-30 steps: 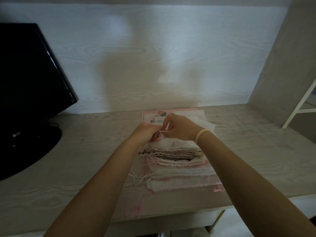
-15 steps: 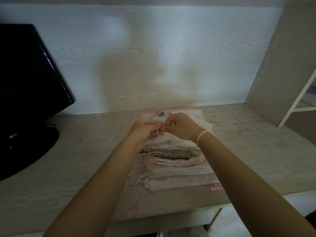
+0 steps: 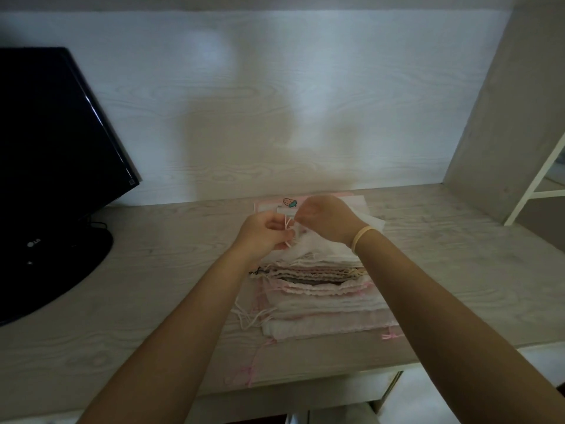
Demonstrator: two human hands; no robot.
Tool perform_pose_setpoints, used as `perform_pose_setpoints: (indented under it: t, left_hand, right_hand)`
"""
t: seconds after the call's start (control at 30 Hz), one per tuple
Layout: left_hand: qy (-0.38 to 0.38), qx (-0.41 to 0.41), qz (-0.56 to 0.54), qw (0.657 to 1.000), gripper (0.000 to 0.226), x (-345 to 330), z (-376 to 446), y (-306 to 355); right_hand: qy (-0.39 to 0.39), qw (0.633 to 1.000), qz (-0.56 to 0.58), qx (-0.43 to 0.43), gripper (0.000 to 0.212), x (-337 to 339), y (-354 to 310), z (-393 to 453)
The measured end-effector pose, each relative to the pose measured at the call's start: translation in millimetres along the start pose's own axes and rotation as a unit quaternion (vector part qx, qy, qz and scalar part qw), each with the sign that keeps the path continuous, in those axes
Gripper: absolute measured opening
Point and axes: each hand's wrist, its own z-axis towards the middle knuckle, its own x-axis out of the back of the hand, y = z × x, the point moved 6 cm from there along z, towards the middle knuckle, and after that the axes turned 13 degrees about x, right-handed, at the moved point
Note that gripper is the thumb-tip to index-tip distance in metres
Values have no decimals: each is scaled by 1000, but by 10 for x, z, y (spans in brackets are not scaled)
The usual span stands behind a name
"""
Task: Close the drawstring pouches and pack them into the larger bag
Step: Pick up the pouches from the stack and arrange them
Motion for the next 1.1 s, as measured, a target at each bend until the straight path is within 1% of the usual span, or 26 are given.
perform_pose_setpoints:
  t: [0.03,0.07,0.17,0.2,0.3,0.37,0.47,0.57,0.7,0.8,0.9,0.97,1.1]
  left_hand:
    - [8,-18,18,1000,21,12,-4,18]
    - [17,-39,35,998,20,25,-14,40]
    - [66,-96,96,989,25,76,-40,101]
    - [87,-110,114,983,25,104,-49,118]
    - [156,-139,134,969,20,187,-89,129]
    - [198,-148,121,961,17,230,-117,102]
    - [231,-150,93,957,14,239,-139,43]
    - [243,-140,69,957,15,211,-108,-18]
    - [248,-141,41,958,15,171,-79,-50]
    - [238,-138,23,961,13,169,-83,-52]
    - [219,-122,7,968,15,192,-71,-59]
    - [200,-105,-1,974,17,193,-49,-75]
    - [186,-84,-20,979,16,171,-9,-103]
  right_hand:
    - [4,999,33,4,14,-11,-9,38]
    - [-3,998,62,0,8,-51,2,72]
    - [-51,993,105,-26,12,-212,60,89]
    - [-51,989,138,-31,13,-241,55,76]
    - [-21,961,270,-53,6,-286,54,40]
    - [-1,948,313,-62,10,-313,69,36]
    - [22,931,355,-78,13,-371,116,48]
    - [21,917,387,-95,18,-440,177,75]
    - [-17,905,413,-105,18,-521,213,87]
    - [-11,886,453,-101,20,-538,233,102]
    - [-6,874,476,-97,23,-553,245,118]
    - [-8,876,471,-101,24,-561,250,126]
    - [2,914,392,-102,23,-539,247,132]
